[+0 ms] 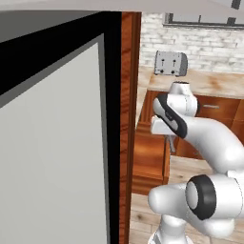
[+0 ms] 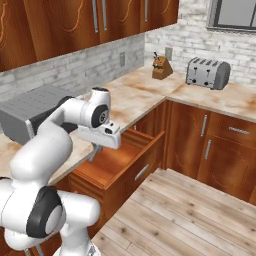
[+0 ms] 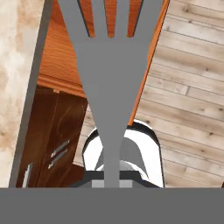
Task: Pick up the metallic utensils from the counter and place them in the open drawer. Make sure not to pick up any wooden utensils.
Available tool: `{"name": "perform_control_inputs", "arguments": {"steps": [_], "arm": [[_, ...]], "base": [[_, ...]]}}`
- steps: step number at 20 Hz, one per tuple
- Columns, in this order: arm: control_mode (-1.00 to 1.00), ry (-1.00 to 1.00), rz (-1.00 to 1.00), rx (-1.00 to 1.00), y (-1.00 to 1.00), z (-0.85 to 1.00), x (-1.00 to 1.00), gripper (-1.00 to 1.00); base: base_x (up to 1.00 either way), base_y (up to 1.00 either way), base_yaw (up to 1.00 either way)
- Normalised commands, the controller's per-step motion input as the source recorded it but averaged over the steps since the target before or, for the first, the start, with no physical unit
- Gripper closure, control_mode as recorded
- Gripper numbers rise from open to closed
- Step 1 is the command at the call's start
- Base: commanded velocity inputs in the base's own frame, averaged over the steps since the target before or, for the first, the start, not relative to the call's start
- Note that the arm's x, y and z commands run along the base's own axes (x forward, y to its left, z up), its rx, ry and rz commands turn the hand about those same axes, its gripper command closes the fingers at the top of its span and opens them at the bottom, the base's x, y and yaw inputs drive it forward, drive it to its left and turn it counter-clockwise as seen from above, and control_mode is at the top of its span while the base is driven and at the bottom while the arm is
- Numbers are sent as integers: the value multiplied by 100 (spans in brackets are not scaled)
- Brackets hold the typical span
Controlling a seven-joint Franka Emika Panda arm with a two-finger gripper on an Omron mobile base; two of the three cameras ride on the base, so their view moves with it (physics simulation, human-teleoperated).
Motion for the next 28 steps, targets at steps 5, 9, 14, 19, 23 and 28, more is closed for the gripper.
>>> {"name": "perform_control_inputs", "arguments": {"steps": [5, 9, 14, 19, 23, 28], "arm": [[-100, 0, -1, 4, -70, -1, 15, 100], [-100, 0, 0, 2, -50, -28, 0, 100], [-100, 0, 0, 0, 0, -52, 4, 100], [-100, -4, 0, 0, 19, -38, 47, 100], [-100, -8, 0, 0, 18, -27, 58, 100], [-100, -1, 0, 0, -6, -16, 21, 100]], "base": [[0, 0, 0], [0, 0, 0], [0, 0, 0], [0, 0, 0], [0, 0, 0], [0, 0, 0]]}}
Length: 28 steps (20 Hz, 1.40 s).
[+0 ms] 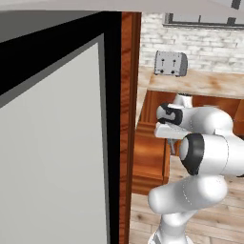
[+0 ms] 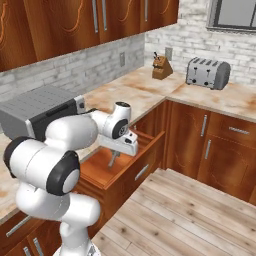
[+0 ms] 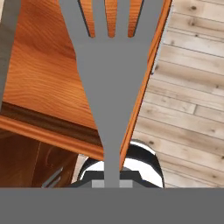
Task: Pick up the metallic utensils from the counter and place them in the open drawer. Make sure not to pick up any wooden utensils.
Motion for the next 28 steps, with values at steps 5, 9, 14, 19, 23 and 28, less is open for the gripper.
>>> {"name": "perform_control_inputs", "arguments": {"steps": [5, 9, 14, 19, 23, 28], "arm": [[-100, 1, 0, 0, -12, -45, 2, 100], [-100, 0, 0, 0, 0, -45, 21, 100], [-100, 0, 0, 0, 0, -28, 27, 100], [-100, 9, -1, -3, 0, -43, 19, 100], [-100, 16, -7, -1, 0, -10, 21, 100], [-100, 5, -7, 0, 0, 0, 18, 100]], "base": [[0, 0, 0], [0, 0, 0], [0, 0, 0], [0, 0, 0], [0, 0, 0], [0, 0, 0]]}}
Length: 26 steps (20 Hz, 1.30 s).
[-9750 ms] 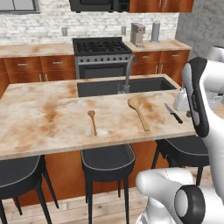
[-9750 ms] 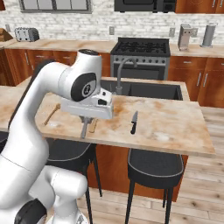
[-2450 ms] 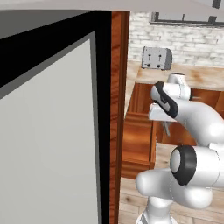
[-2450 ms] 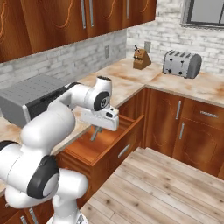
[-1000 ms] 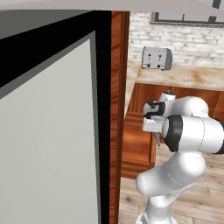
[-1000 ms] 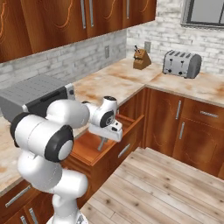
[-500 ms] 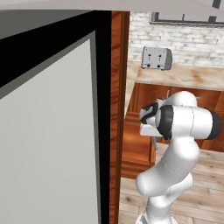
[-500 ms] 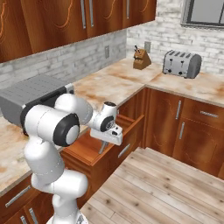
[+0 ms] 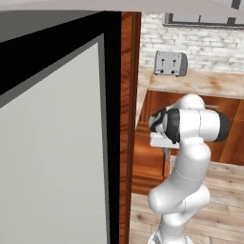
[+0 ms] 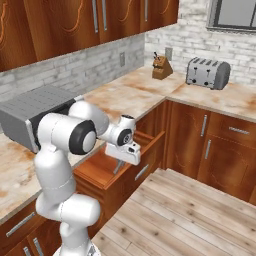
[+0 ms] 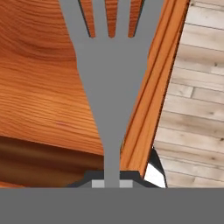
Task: Pick up the metallic utensils from the counter and place them in the open drawer. Make sure not to pick up any wooden utensils.
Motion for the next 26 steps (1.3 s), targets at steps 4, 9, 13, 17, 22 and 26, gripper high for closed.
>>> {"name": "perform_control_inputs", "arguments": {"steps": [4, 9, 13, 17, 22, 26], "arm": [[-100, 0, -4, 3, 0, -4, 18, 100], [-100, -5, 0, 10, 0, -31, 4, 100], [-100, -7, 0, 8, 0, -30, 0, 100], [-100, -6, 0, 3, 0, -26, 0, 100], [-100, -2, 0, 1, -6, -21, 0, 100], [-100, 0, 0, 1, -45, -20, 0, 100]], "base": [[0, 0, 0], [0, 0, 0], [0, 0, 0], [0, 0, 0], [0, 0, 0], [0, 0, 0]]}}
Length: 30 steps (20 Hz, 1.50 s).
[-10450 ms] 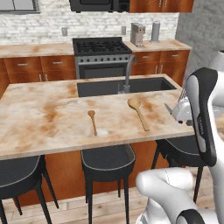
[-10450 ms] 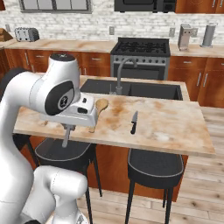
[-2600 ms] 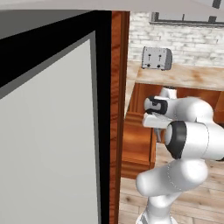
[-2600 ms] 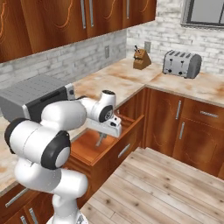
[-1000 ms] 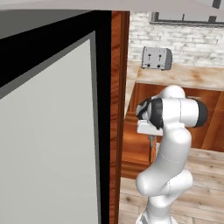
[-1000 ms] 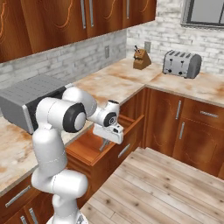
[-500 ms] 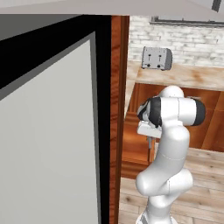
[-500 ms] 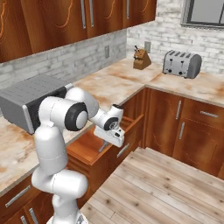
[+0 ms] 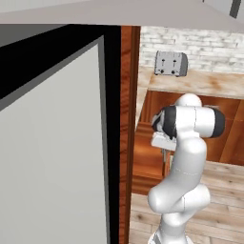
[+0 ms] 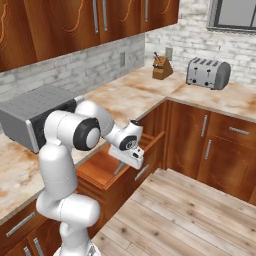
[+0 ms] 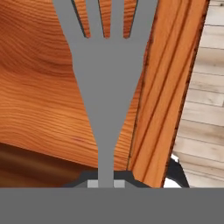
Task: Pick up the metallic utensils from the counter and place them in the open drawer. Make sure not to pick up any wooden utensils.
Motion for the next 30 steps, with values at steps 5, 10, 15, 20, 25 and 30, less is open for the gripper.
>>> {"name": "perform_control_inputs", "arguments": {"steps": [5, 10, 15, 20, 25, 30], "arm": [[-100, 0, 0, 2, -79, -1, 0, 100], [-100, 0, 0, 4, -97, -1, 0, 100], [-100, -1, 2, 10, -69, -1, 0, 100], [-100, 0, 4, 12, -26, 25, -2, 100], [-100, 0, 4, 10, 22, 66, -8, 100], [-100, 0, 0, -1, 57, 6, 0, 100]], "base": [[0, 0, 0], [0, 0, 0], [0, 0, 0], [0, 0, 0], [0, 0, 0], [0, 0, 0]]}}
